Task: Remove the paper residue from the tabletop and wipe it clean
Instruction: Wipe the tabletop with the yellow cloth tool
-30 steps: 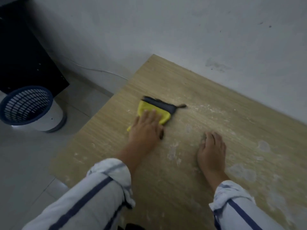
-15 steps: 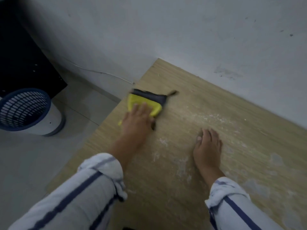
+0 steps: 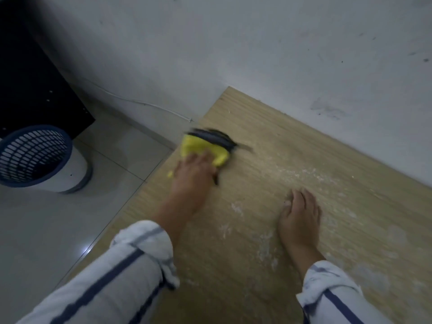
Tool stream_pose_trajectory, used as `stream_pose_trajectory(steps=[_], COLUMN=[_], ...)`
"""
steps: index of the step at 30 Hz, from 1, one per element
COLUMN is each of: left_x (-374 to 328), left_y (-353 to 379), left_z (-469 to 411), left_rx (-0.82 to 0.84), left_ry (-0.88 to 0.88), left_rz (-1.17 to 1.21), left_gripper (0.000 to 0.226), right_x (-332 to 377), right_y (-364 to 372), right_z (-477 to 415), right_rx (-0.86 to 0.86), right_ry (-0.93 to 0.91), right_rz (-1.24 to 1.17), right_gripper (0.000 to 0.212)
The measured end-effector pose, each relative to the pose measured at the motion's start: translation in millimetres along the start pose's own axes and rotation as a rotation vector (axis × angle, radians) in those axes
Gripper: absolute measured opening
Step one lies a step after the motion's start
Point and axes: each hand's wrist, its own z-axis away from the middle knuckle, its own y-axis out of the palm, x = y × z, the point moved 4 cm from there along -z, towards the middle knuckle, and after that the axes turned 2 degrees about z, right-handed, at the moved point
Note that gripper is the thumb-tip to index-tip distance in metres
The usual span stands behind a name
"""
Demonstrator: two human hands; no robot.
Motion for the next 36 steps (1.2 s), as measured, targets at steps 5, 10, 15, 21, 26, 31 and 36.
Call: stream_pose_trajectory(steps=[5,10,15,21,26,31,36], left_x=[-9,-138,-132,-80,-197,-176,-103], left_y=[-19,48,68,26,85,91,41], left_z=[-33,27,8,-80,-20,-59,-137], left_rx=[-0.2,0.181,0.162,-0.133,0.09,0.117,-0.156], left_ry=[-0.217,0.431,0.484,0.015,0.72,0.665,-0.001], left_rz=[0.143,0.06,-0.074,0.088,-0.001,-0.076,0.185], left_gripper=[0.044,0.043,0.048,0.044,0.04,0.047,0.034], right_x=[3,-23,-62,-58,-75,-88,-85], right_y=[-4,-12,-17,-19,-25,-20,-21], right_z=[2,-10,-13,-18,-41,-45,-47], right_rx=[-0.012,-0.065,-0.023,-0.03,-0.029,-0.007,0.001], right_ry=[0.003,0.132,0.171,0.139,0.269,0.24,0.228], right_rz=[-0.029,-0.168,-0.025,-0.034,-0.109,0.001,0.035], right_gripper=[0.053,0.047,0.041,0.05,0.057,0.053,0.049])
